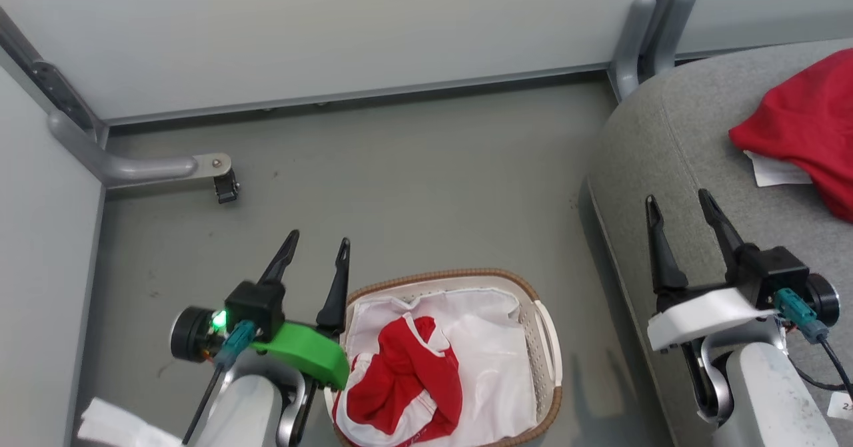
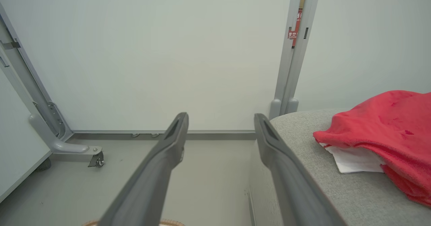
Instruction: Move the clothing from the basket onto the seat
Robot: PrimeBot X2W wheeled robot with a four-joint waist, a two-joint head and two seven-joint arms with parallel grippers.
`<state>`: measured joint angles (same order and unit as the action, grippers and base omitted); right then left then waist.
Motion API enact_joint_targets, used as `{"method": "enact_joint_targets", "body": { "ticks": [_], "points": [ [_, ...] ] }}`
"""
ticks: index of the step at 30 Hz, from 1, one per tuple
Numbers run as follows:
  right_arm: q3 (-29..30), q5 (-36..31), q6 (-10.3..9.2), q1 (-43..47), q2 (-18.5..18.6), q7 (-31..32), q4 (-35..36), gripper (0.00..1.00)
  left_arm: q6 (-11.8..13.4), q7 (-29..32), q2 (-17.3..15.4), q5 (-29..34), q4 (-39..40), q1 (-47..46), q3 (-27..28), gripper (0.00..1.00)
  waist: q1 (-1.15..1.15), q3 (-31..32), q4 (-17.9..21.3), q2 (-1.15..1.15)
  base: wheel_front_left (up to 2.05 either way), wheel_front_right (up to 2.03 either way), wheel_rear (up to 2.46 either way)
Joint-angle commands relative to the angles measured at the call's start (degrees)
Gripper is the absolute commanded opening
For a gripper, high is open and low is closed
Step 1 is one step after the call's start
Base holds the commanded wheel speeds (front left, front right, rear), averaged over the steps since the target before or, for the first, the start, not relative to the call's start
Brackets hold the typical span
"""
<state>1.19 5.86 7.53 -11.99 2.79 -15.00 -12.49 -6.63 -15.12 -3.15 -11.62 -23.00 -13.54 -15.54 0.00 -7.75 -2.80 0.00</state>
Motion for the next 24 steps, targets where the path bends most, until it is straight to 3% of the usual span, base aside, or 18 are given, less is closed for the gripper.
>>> {"method": "enact_joint_targets", "body": {
  "ticks": [1, 6, 10, 19, 24],
  "points": [
    [0.0, -0.7, -0.07, -1.8, 0.2, -0.3, 0.7, 1.0, -0.3, 0.0, -0.7, 1.1, -1.5, -3.2, -1.2, 1.0, 0.0, -5.9, 1.7, 0.0, 0.0, 0.0, 0.0],
    [-0.6, -2.2, -0.08, -7.0, 0.2, -0.3, 2.7, 1.0, -0.8, 1.1, -1.6, 4.3, -10.3, -14.1, -8.1, 1.0, 0.0, -13.6, 4.6, 0.0, 0.0, 0.0, 0.0],
    [-1.4, -1.6, -0.07, -10.9, 0.2, -0.3, 3.9, 1.0, -0.9, 4.1, -2.9, 5.2, -17.3, -21.6, -17.3, 1.0, 0.0, -19.3, 7.5, 0.0, 0.0, 0.0, 0.0],
    [-3.9, -0.3, -0.07, -15.2, 0.2, -0.3, 5.1, 1.0, -0.9, 6.9, -4.9, 0.8, -27.8, -32.0, -37.4, 1.0, 0.0, -29.4, 13.1, 0.0, 0.0, 0.0, 0.0],
    [-5.0, 1.1, -0.07, -16.3, 0.1, -0.3, 5.4, 1.0, -0.8, 9.7, -6.6, -5.0, -30.8, -34.9, -49.5, 1.0, 0.0, -32.8, 15.4, 0.0, 0.0, 0.0, 0.0]
  ]
}}
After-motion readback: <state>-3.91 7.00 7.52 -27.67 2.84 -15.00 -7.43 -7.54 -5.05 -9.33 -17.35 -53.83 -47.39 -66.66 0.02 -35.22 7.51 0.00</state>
